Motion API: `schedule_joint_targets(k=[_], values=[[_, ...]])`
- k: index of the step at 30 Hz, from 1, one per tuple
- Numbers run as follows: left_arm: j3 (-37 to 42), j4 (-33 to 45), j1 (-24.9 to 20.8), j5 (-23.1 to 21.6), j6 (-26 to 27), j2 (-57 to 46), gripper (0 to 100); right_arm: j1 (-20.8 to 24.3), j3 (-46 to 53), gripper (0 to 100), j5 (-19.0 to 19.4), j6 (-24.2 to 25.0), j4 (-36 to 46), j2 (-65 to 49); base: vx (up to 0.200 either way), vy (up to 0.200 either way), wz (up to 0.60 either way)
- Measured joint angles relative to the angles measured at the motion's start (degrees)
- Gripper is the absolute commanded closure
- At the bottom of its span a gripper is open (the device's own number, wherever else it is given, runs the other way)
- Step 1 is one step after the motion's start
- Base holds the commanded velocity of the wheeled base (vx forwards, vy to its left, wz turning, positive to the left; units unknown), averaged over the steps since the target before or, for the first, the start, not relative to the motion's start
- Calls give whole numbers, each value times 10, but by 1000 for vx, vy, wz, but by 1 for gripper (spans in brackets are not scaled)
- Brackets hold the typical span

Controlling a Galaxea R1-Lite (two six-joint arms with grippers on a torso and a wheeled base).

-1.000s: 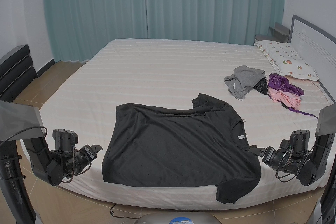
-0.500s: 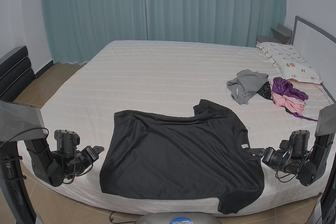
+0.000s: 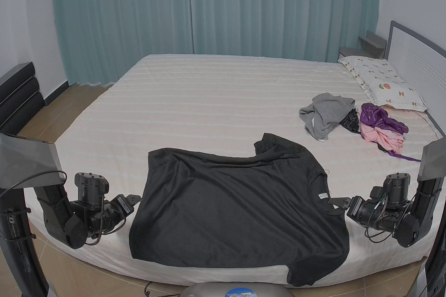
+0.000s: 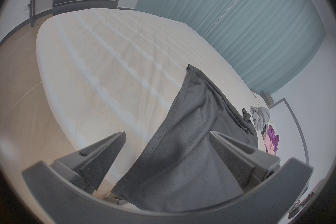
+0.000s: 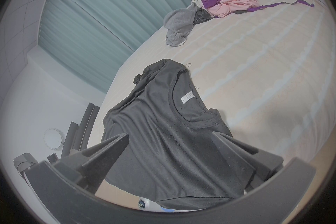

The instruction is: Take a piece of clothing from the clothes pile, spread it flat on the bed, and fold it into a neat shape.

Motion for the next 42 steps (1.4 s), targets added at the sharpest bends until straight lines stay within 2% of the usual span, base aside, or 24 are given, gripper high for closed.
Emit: schedule_joint_targets(k=[29,36,42], values=[[-14,-8,17,-2,-19,-5,0,11,5,0,1,2,0,3,21,-7,0],[-49,-5,22,-2,-21,2,0,15,5,0,1,12,0,2,0,0,0],[-129,6,29,-3,-19,26,0,15,5,0,1,15,0,2,0,0,0]])
